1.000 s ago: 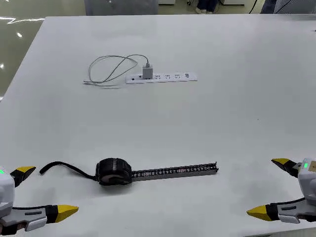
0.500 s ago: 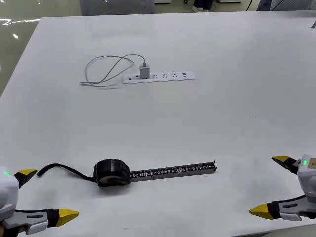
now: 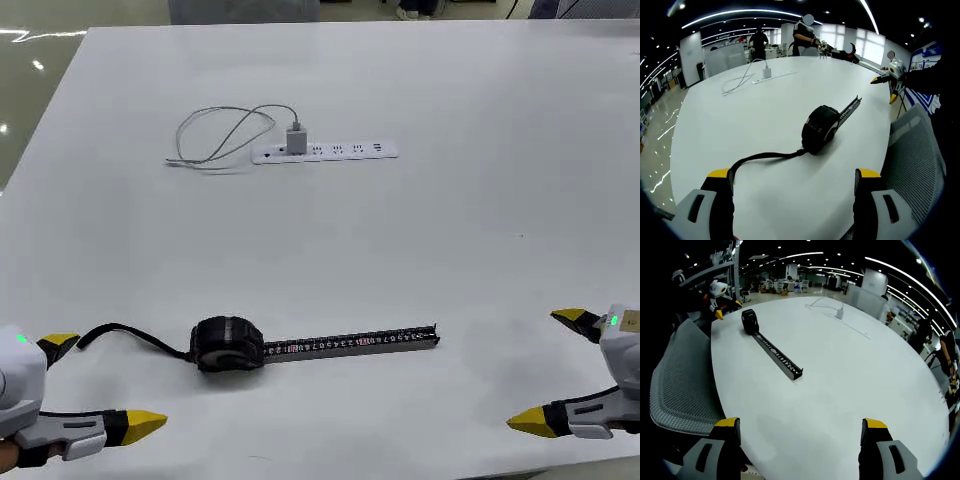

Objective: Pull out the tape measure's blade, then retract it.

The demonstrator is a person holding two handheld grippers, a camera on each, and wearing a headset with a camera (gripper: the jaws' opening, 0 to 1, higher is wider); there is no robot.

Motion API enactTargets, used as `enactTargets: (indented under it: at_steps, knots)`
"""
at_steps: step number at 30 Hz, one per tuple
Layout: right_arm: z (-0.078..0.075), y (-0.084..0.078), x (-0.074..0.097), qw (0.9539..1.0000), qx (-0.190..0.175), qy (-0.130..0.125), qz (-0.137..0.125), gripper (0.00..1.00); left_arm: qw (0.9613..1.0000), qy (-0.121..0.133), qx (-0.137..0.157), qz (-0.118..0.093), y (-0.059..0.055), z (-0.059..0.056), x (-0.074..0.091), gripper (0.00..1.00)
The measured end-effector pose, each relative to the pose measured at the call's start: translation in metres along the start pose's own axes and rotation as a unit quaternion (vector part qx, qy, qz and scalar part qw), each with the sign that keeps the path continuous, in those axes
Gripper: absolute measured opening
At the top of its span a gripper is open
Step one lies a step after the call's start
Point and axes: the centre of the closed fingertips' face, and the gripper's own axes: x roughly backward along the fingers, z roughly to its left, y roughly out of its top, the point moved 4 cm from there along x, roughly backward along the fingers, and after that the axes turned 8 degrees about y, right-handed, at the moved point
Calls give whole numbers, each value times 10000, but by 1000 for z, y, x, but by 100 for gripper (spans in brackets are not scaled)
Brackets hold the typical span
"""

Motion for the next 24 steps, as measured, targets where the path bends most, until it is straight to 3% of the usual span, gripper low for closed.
enactTargets:
  at_steps: [5, 11, 15, 18, 19, 24]
  knots:
    - [-3, 4, 2, 9999, 52, 73, 50, 99, 10000, 48, -77, 35, 2, -2, -2, 99]
    - [-7, 11, 8, 9998, -166, 78, 1, 99, 9999, 3, -125, 77, 5, -6, -7, 99]
    - [-10, 13, 9, 9996, 111, 92, 258, 99, 10000, 12, -15, 71, 10, -8, -12, 99]
    - [-15, 17, 8, 9991, 249, 106, 330, 99, 9998, 159, -90, 63, 14, -9, -15, 99]
    - [-19, 16, 9, 9985, 286, 7, 462, 99, 9998, 190, -49, 12, 17, -10, -15, 99]
    - [-23, 20, 0, 9964, 474, 219, 662, 99, 9994, 305, 171, -46, 25, -17, -20, 99]
